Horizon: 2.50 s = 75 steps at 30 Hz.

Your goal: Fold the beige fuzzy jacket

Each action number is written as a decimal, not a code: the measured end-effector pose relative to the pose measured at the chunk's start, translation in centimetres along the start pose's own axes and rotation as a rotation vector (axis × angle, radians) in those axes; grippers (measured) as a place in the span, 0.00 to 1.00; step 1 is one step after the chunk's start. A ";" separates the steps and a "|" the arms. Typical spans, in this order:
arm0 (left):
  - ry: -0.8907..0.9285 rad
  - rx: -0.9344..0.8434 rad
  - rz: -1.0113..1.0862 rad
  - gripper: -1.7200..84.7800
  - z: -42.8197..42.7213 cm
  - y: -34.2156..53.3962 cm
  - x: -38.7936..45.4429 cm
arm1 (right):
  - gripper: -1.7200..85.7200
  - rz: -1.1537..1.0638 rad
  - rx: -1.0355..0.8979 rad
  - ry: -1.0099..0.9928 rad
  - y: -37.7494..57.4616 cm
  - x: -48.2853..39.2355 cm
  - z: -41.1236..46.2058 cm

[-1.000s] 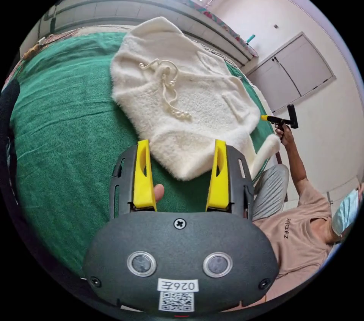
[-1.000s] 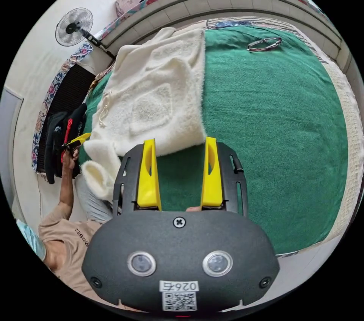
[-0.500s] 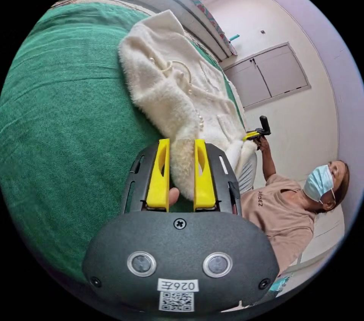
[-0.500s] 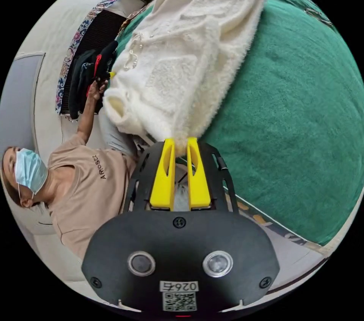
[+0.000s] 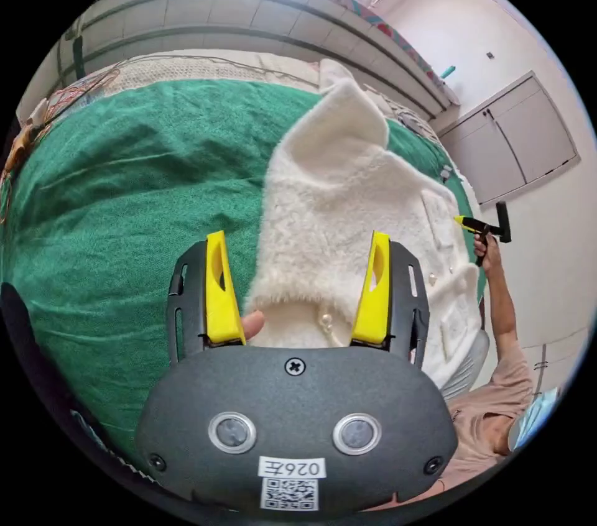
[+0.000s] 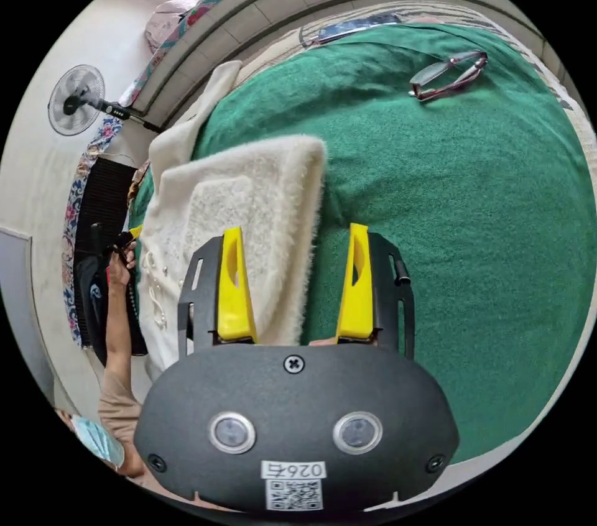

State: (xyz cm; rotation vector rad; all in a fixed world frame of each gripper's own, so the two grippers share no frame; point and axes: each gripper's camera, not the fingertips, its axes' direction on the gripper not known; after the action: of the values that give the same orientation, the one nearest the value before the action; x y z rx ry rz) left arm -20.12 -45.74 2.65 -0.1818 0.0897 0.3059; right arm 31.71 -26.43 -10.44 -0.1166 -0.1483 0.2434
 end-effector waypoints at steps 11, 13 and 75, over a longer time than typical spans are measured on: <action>0.311 0.288 0.029 0.06 -5.0 1.1 -3.5 | 0.00 -0.404 0.394 0.293 -0.4 -9.9 -9.7; 0.377 0.211 -0.037 0.07 -2.1 0.8 -5.7 | 0.00 -0.369 0.319 0.323 -2.4 -8.9 -8.6; 0.071 0.307 0.347 0.14 -5.7 54.7 22.8 | 0.08 -0.723 -0.262 -0.384 45.8 -18.1 8.1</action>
State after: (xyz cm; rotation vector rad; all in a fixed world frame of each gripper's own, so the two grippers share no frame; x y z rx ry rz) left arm -15.66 11.08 -14.50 0.1302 0.2379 0.6266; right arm 2.44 13.98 -10.97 -0.2668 -0.5895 -0.4825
